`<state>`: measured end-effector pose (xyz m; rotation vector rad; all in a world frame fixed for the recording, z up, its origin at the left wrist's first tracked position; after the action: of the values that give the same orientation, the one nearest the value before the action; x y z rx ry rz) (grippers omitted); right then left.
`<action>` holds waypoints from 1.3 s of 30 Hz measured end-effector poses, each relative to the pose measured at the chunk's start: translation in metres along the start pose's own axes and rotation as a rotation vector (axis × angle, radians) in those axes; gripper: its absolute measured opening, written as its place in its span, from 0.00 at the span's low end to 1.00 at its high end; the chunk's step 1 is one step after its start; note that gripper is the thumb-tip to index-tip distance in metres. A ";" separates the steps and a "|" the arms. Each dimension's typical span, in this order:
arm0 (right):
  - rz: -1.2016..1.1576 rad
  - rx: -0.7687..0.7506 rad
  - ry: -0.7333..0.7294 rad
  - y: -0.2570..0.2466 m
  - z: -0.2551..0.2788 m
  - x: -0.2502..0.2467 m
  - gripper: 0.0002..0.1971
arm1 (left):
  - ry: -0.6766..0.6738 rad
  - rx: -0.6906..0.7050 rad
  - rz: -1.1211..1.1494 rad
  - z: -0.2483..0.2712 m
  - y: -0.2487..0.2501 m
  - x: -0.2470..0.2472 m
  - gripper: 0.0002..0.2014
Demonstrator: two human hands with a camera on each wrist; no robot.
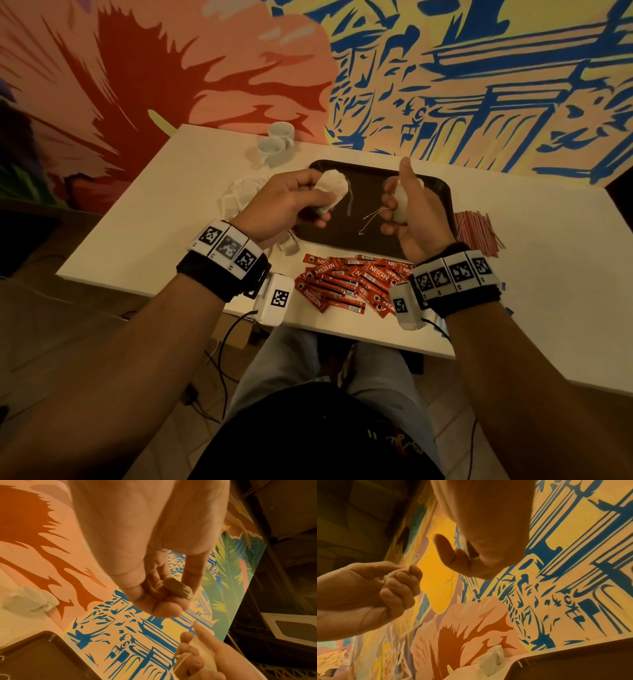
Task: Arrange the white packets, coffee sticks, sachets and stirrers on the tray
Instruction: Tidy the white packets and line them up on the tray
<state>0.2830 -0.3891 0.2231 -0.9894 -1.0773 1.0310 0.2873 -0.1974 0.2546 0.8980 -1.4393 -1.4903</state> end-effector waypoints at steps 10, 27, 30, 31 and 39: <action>0.203 -0.094 -0.116 -0.005 -0.009 0.011 0.12 | 0.111 0.022 -0.070 -0.018 0.001 -0.023 0.06; 0.502 -0.145 -0.361 -0.003 -0.009 0.048 0.07 | -0.060 0.086 -0.487 -0.041 0.031 -0.018 0.08; 0.462 -0.151 -0.325 -0.006 -0.017 0.044 0.07 | -0.105 0.077 -0.615 -0.051 0.038 -0.017 0.10; 0.456 -0.153 -0.315 -0.006 -0.021 0.043 0.07 | -0.120 0.079 -0.655 -0.055 0.041 -0.016 0.10; 0.559 -0.011 -0.204 0.003 -0.064 0.028 0.11 | -0.033 0.188 -0.912 -0.111 0.062 -0.041 0.05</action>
<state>0.3492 -0.3686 0.2139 -1.2501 -0.9883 1.6077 0.4109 -0.2000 0.3048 1.8088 -1.2507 -2.0193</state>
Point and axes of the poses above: each hand's wrist, its own z-axis away from the middle knuckle, its own x-axis out of the palm, y = z × x, the point moved 9 cm from there along -z, towards the middle knuckle, and after that the axes turned 1 degree about -x, right-handed, at the moved point
